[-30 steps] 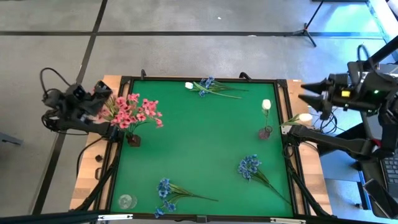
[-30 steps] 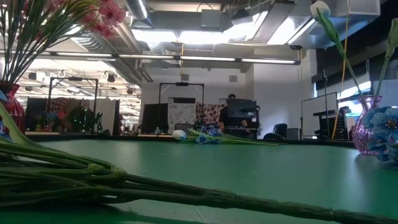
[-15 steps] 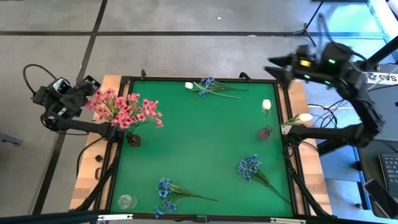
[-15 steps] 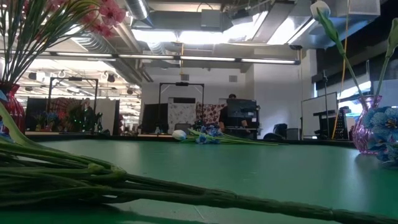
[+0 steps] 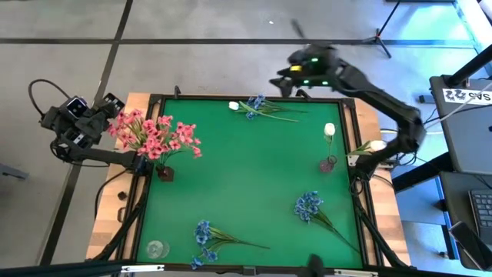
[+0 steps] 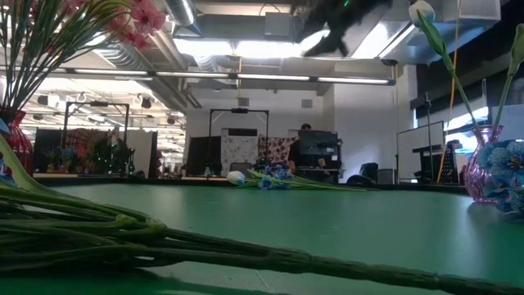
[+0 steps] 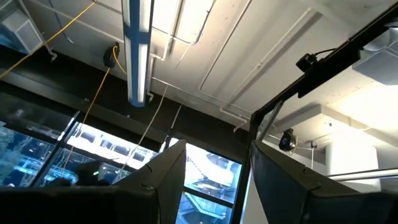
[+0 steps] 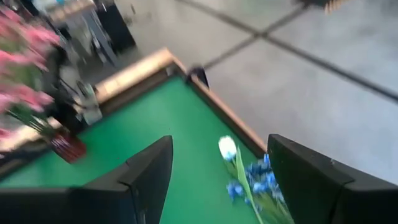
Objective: Sort flowers into vase by color
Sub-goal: Put the white flower into the violet vase
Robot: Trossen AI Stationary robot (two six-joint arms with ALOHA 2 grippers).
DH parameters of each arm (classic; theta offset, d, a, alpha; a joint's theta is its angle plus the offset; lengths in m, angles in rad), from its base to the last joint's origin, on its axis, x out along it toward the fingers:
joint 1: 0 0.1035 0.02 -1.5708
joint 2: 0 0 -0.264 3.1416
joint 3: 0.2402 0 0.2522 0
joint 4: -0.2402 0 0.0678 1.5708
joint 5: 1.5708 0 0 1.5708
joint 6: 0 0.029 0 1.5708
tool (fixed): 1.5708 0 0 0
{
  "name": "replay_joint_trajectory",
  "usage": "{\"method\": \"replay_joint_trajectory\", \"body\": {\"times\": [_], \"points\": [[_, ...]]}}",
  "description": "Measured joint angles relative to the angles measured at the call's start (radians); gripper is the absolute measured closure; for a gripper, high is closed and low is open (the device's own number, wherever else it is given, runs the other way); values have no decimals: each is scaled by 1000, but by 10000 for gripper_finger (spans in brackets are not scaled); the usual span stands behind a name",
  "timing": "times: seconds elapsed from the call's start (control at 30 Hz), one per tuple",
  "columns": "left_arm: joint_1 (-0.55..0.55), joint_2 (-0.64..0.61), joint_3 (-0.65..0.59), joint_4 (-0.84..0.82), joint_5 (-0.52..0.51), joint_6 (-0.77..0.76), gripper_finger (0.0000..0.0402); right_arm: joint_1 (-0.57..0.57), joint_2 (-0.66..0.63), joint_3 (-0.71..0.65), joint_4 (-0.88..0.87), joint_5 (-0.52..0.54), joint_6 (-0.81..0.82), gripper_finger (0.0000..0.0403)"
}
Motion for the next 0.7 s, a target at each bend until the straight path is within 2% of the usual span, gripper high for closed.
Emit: {"method": "replay_joint_trajectory", "body": {"times": [0.1, 0.3, 0.43, 0.7], "points": [[0, 0, 0, 0, -1, 0, 227, 22, 84, 0, -9, 37, -16, 141], [0, 0, 0, 1, -12, 0, 227, 106, 247, 0, -41, 201, -141, 141], [0, 0, 0, 6, -17, 0, 227, 116, 343, 0, -39, 219, -133, 141], [0, 0, 0, 4, -94, 2, 227, 99, 491, 0, -67, 208, -141, 141]]}}
